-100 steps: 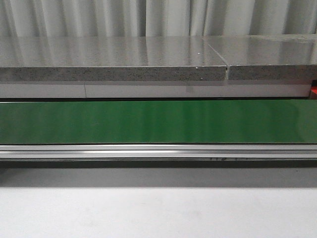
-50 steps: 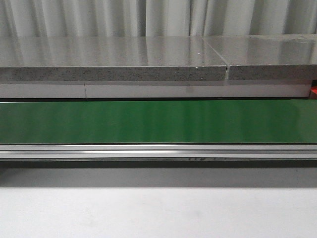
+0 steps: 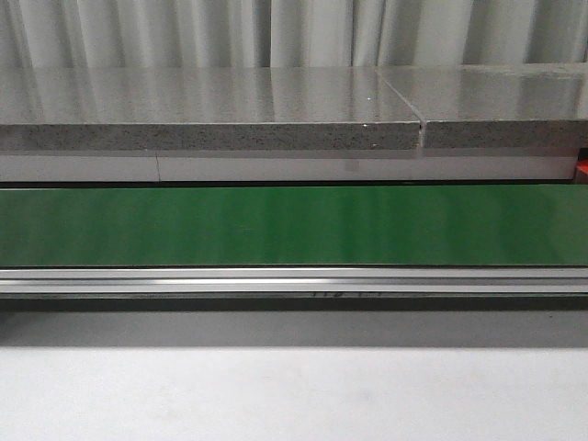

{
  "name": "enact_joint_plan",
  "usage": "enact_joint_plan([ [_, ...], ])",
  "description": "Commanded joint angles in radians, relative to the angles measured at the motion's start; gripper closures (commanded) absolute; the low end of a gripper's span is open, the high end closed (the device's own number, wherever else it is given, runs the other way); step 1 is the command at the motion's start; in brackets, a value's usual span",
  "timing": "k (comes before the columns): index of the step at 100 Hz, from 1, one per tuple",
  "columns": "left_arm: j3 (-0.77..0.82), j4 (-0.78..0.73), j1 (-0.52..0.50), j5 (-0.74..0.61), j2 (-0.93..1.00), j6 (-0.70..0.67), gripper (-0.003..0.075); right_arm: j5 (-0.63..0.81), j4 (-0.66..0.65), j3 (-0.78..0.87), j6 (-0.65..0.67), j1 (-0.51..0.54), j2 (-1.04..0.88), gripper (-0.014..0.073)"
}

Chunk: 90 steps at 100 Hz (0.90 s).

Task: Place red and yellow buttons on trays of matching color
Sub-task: 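Move the left gripper over the next red-capped button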

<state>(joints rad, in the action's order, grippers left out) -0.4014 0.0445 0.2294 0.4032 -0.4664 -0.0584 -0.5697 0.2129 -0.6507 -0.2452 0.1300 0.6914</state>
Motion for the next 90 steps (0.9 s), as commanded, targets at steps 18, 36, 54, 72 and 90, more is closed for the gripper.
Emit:
enact_joint_plan([
  [18,-0.142,-0.22,-0.101,0.005,-0.024,-0.338,0.006,0.059,-0.001,-0.026,-0.007,-0.001,-0.003,0.0662],
  [36,-0.294,-0.43,-0.296,0.174,-0.149,-0.48,0.0061,0.059,-0.001,-0.026,-0.007,-0.001,-0.003,0.0662],
  [54,-0.386,-0.35,-0.442,0.197,-0.316,-0.48,0.006,0.059,-0.001,-0.026,-0.007,-0.001,-0.003,0.0662],
  [72,-0.469,-0.308,-0.503,0.254,-0.519,-0.48,0.006,0.059,-0.001,-0.026,-0.007,-0.001,-0.003,0.0662],
  [90,-0.518,-0.291,-0.513,0.263,-0.703,-0.48,0.0061,0.059,-0.001,-0.026,-0.007,-0.001,-0.003,0.0662],
])
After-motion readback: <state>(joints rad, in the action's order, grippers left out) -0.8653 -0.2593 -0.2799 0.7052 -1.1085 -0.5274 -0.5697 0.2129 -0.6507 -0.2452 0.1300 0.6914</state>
